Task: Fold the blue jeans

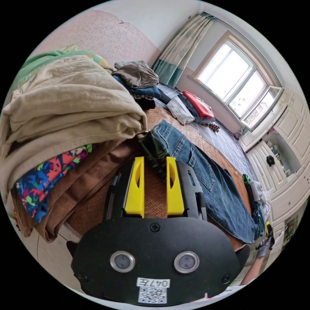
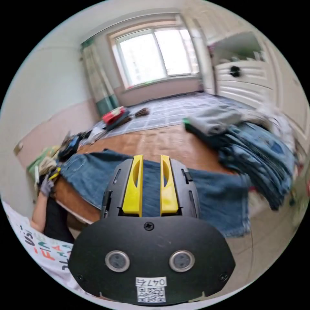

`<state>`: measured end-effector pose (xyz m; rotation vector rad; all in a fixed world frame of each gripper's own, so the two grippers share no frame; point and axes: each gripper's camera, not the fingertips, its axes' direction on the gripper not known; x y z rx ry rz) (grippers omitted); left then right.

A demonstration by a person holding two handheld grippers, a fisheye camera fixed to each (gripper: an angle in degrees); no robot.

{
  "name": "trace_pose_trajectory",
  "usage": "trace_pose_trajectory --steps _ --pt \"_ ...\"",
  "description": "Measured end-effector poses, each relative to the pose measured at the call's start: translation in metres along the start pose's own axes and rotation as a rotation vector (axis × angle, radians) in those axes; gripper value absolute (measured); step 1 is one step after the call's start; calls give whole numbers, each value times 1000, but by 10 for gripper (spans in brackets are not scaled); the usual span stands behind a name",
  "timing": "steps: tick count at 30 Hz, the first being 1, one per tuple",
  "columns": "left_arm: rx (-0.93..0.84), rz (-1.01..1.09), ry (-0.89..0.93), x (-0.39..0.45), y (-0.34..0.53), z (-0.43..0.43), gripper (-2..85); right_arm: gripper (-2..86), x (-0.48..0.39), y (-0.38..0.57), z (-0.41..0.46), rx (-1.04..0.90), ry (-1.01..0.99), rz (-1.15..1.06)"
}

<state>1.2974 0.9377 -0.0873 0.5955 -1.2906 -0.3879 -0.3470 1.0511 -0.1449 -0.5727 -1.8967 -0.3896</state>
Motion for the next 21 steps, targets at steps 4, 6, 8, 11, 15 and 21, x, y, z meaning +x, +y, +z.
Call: trace_pose_trajectory --steps 4,6,8,11,15,21 --pt "-6 -40 116 -12 10 11 101 47 -118 -110 115 -127 -189 -270" --pt "-5 -52 158 -20 17 12 84 50 -195 -173 195 -232 -234 -432" --pt "-9 -64 198 -28 23 10 66 53 -242 -217 254 -310 -229 -508" --pt "17 -52 274 -31 34 -1 52 58 -286 -284 338 -380 -172 -512" --pt "51 -2 288 -23 51 -18 47 61 -318 -351 429 -495 -163 -478" --pt "60 12 370 -27 65 -25 46 4 -353 -405 481 -627 -220 -544"
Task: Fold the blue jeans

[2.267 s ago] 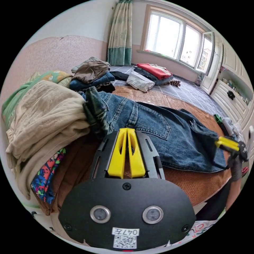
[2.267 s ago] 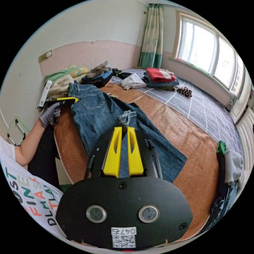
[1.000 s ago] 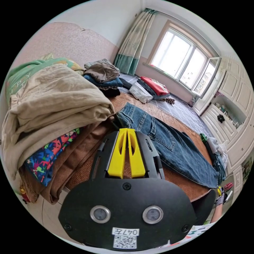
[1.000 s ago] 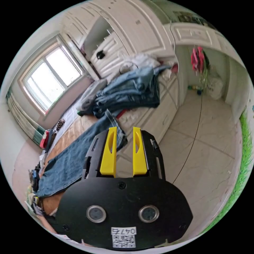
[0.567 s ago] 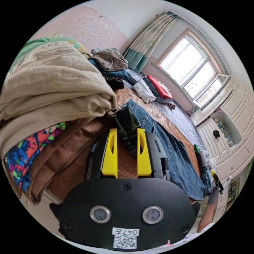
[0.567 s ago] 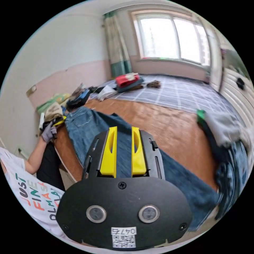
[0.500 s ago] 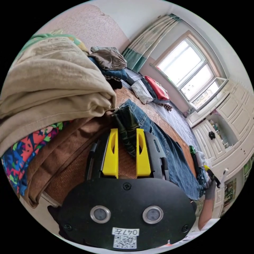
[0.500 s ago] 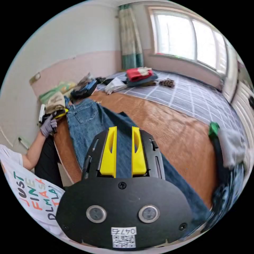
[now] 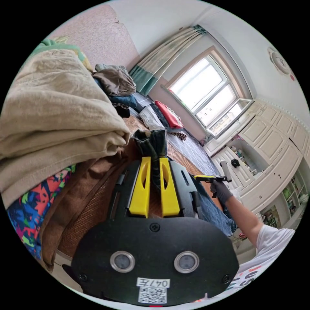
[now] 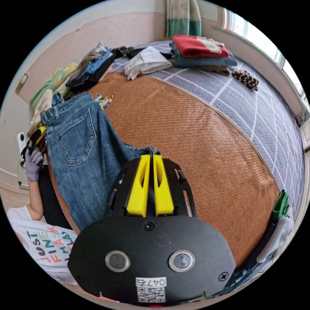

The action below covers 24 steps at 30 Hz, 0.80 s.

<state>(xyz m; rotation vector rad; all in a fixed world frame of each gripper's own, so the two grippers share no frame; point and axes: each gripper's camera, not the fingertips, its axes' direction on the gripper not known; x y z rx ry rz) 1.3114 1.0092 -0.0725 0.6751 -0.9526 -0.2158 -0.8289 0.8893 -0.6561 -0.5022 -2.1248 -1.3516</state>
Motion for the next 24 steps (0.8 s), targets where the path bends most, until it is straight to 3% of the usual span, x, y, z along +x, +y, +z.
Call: trace_pose_trajectory --steps 4,7,10,13,18,24 --pt "19 10 38 2 18 -16 46 1 28 -12 -27 142 -114 165" --pt "-14 -89 23 -17 42 -22 47 11 39 -22 8 80 -147 258" --pt "-82 -264 50 -52 62 -15 48 62 30 -33 -13 160 -100 312" --pt "-70 -300 119 -60 73 -17 53 121 -7 -43 -56 209 109 282" --pt "-22 -176 41 -30 78 -33 66 98 -140 -8 -142 470 -3 -113" --pt "87 -119 -59 -3 96 -55 51 99 -282 -8 -146 402 -63 -474"
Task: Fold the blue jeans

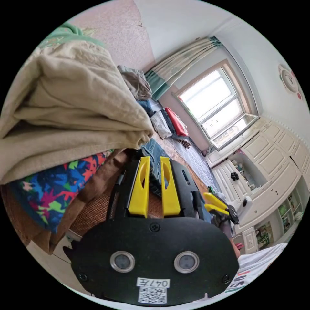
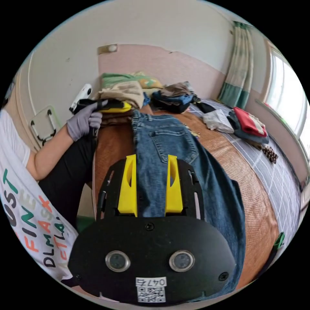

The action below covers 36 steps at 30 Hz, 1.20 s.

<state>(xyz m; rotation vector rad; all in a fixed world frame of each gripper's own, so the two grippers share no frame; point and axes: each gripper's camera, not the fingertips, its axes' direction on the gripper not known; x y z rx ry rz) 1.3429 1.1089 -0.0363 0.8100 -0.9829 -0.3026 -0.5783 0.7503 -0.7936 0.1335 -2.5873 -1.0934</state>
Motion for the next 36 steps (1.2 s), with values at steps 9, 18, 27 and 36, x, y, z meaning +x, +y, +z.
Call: trace_pose_trajectory --steps 9,18,27,36 --pt "-56 32 34 14 23 26 75 9 -52 -38 6 -96 171 -122" --pt "-215 13 213 14 42 85 117 0 -5 -25 -67 21 152 113" --pt "-318 107 364 29 56 124 69 -1 18 27 -101 131 92 335" --pt "-546 -58 521 21 100 246 180 -1 -16 85 -110 163 90 315"
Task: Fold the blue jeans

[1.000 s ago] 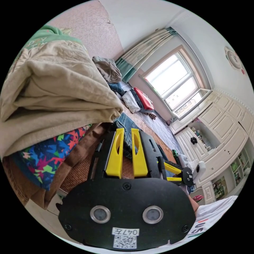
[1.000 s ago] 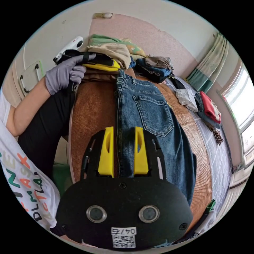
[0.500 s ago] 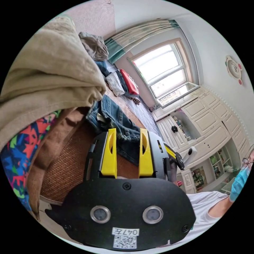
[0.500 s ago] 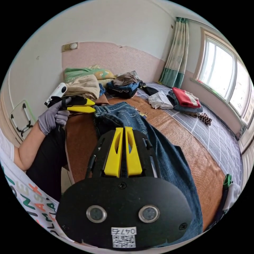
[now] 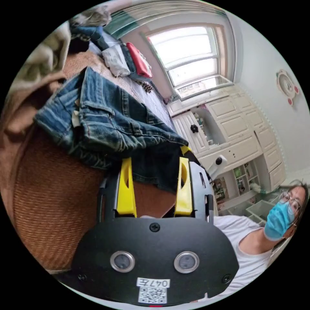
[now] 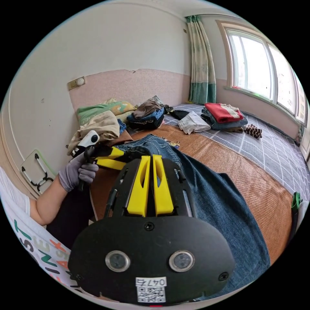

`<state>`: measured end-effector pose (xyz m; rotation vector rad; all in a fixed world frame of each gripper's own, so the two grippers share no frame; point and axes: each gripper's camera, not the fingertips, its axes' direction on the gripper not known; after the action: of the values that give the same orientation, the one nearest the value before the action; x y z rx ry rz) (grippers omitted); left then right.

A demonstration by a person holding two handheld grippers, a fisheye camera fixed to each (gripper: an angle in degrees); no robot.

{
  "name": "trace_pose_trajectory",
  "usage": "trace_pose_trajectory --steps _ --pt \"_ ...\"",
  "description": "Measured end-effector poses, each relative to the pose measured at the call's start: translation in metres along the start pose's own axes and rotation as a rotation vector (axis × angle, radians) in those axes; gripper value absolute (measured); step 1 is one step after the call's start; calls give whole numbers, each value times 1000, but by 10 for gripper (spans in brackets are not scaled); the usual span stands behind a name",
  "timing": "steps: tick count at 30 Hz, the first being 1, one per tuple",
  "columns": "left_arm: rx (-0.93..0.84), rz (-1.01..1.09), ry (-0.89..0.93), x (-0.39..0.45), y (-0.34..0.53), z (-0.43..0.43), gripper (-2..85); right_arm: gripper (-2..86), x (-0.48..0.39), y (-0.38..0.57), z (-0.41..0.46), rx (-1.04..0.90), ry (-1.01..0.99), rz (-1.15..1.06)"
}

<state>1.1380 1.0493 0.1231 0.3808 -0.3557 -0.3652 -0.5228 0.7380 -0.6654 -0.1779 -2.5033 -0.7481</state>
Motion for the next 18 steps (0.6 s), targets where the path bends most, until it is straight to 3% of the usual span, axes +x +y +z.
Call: trace_pose_trajectory --steps 6,10,13,18 --pt "217 -108 140 -57 -10 -16 154 0 -30 48 -6 -25 32 -113" --pt "281 -22 26 -56 -17 -35 36 7 -45 90 -8 -52 5 -134" --pt "350 13 43 -60 -17 -53 15 16 -60 150 -34 -5 6 -124" --pt "320 5 154 -78 -39 -52 1 35 -80 300 -81 -32 5 -30"
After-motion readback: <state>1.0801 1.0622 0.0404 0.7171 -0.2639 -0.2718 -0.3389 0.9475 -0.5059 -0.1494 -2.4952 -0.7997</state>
